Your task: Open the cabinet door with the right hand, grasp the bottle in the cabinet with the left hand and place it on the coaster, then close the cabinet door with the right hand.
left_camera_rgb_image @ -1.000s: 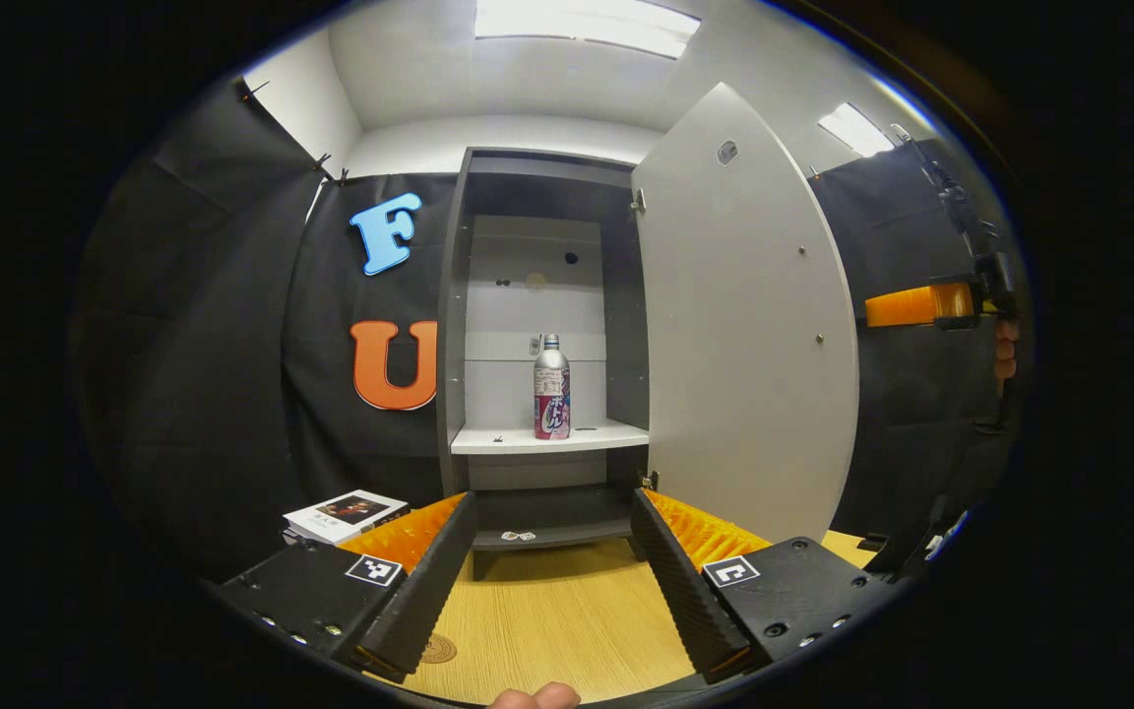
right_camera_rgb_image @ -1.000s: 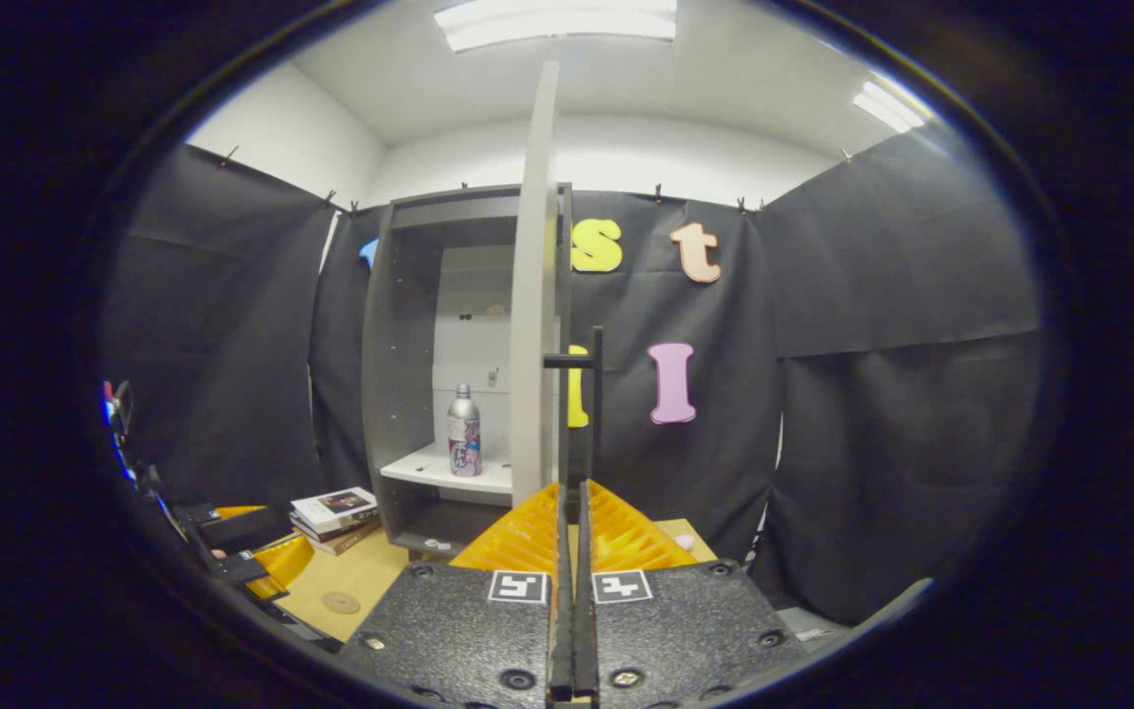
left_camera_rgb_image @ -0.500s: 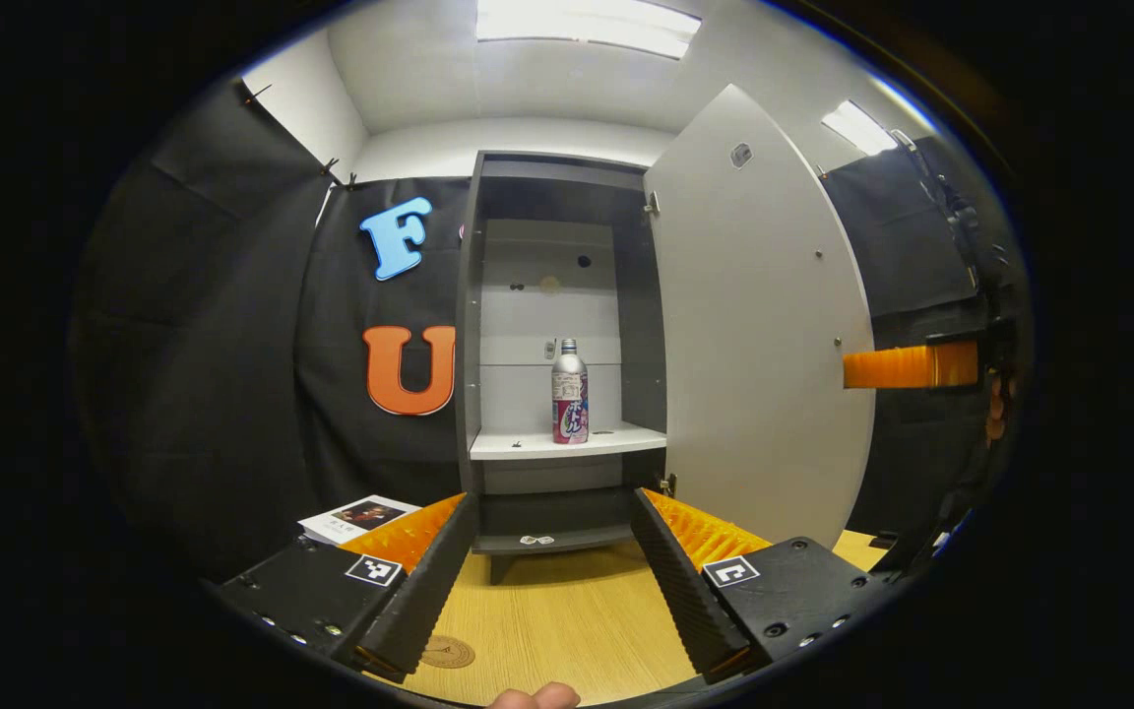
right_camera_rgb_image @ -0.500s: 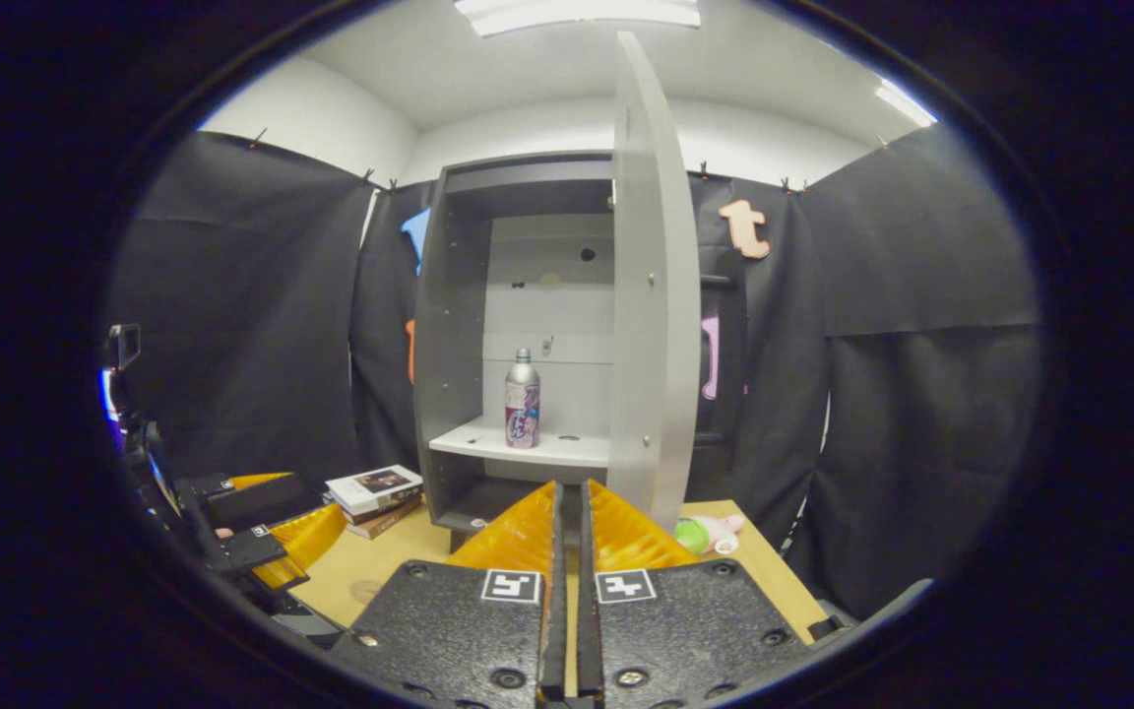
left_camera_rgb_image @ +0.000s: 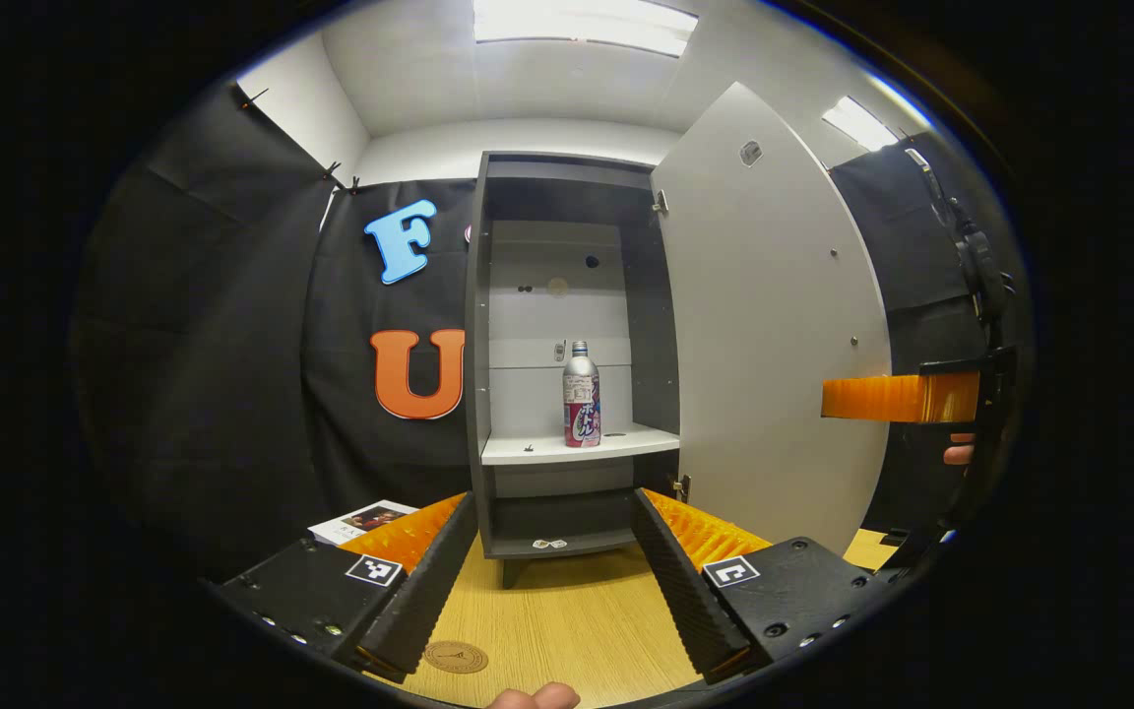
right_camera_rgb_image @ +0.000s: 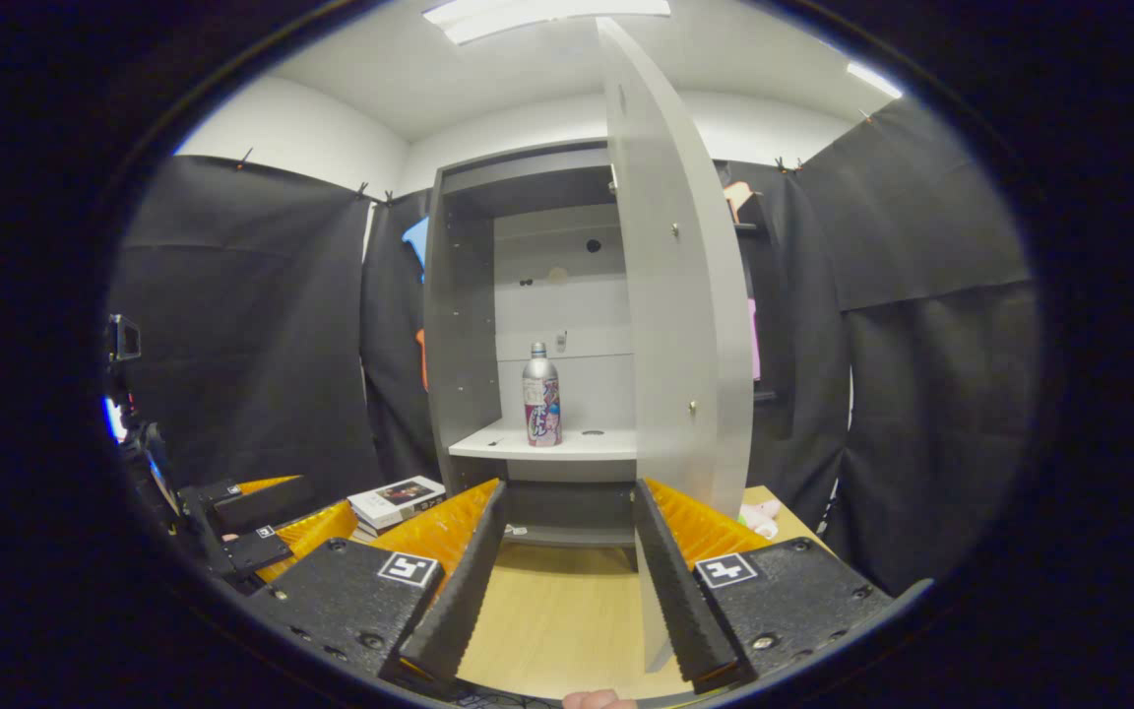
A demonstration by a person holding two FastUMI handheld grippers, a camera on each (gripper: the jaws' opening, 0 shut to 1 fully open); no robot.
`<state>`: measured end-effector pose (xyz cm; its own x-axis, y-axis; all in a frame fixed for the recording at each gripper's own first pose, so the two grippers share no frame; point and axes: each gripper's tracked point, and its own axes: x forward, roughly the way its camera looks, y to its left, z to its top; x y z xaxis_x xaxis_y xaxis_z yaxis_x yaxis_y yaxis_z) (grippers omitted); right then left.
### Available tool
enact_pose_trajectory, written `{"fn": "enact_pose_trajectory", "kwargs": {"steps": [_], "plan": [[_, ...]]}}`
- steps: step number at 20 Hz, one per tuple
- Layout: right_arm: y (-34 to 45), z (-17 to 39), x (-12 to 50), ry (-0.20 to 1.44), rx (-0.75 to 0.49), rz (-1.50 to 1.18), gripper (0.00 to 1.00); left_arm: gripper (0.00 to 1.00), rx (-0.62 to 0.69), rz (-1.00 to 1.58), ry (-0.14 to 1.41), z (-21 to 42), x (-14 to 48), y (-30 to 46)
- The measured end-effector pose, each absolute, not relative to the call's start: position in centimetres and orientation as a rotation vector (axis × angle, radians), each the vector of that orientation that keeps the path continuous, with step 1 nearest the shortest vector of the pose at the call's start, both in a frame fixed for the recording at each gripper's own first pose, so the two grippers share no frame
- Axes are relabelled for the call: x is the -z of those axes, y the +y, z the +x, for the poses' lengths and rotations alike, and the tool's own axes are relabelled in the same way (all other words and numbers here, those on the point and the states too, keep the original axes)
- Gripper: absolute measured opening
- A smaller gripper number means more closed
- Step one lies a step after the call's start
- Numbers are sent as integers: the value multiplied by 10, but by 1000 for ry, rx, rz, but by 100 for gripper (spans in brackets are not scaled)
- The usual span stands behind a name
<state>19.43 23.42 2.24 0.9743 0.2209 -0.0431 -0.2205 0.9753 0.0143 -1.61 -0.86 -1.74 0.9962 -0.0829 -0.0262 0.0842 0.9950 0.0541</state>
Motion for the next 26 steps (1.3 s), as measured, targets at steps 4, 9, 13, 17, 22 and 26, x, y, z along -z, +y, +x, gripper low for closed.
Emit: {"fn": "enact_pose_trajectory", "kwargs": {"steps": [4,9,13,17,22,26], "plan": [[236,195,-22,41,-229,5,86,95,99,77,-42,12,-12,-12],[249,189,-14,58,-286,50,86,94,149,26,-120,78,-55,-31],[254,190,-4,83,-297,57,87,95,189,-35,-115,134,-74,-47],[256,193,-6,82,-291,49,87,95,146,-3,-106,198,-72,-46],[256,198,-6,86,-283,51,87,95,130,14,-36,261,-42,-54],[256,202,-5,97,-272,57,86,95,83,56,1,302,-21,-58]]}}
